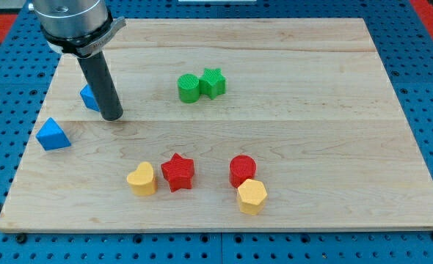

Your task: Place the blue cube close to the blue triangle

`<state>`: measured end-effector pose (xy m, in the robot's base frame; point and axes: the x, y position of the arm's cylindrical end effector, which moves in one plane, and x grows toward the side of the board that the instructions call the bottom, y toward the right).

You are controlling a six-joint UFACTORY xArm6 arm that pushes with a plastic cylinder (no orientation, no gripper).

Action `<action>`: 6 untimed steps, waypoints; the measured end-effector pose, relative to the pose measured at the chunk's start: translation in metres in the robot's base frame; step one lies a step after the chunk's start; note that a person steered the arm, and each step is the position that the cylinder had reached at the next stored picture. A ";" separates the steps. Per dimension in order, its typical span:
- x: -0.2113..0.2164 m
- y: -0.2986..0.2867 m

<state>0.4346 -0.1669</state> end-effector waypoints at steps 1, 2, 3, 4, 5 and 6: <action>0.000 0.001; 0.000 -0.002; -0.015 -0.037; -0.044 -0.030; -0.071 -0.056; -0.119 -0.018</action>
